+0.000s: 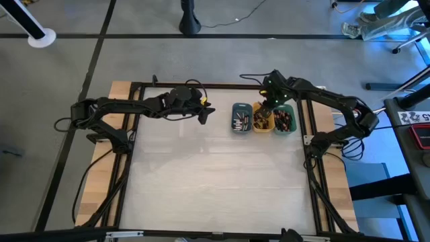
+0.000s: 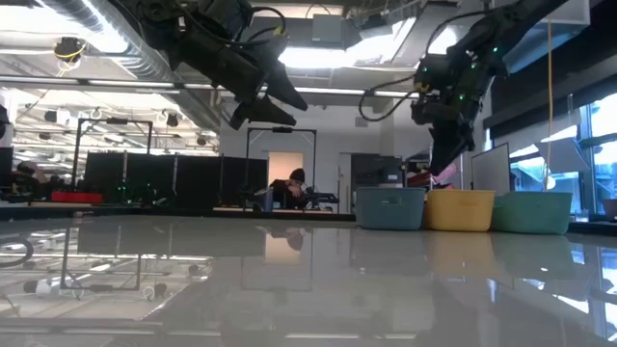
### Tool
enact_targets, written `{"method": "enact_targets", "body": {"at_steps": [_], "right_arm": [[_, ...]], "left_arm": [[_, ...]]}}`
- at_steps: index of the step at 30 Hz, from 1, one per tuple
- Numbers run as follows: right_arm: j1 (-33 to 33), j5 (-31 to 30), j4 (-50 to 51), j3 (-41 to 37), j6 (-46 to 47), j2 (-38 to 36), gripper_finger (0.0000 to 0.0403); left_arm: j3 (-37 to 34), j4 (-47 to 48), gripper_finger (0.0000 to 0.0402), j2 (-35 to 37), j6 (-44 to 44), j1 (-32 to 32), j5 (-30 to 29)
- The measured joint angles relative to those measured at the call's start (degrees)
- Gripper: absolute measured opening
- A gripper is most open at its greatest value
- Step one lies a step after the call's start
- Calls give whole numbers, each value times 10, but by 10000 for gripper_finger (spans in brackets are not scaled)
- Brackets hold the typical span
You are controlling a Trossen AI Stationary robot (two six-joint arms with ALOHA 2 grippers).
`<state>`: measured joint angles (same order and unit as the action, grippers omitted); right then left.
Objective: Sort batteries
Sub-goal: Put the black battery into the yellow bin
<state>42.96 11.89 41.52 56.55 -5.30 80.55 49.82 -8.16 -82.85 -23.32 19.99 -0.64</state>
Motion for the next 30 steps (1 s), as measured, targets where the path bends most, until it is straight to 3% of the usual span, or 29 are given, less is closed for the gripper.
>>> {"method": "enact_targets", "body": {"at_steps": [4,11,30], "right_arm": [[2,1,-4,0,10,31,29],[2,-53,-3,0,38,65,29],[2,-65,0,0,51,124,42]], "left_arm": [[0,4,191,0,8,0,0],[0,42,191,0,8,0,0],[0,58,191,0,7,0,-13]]}}
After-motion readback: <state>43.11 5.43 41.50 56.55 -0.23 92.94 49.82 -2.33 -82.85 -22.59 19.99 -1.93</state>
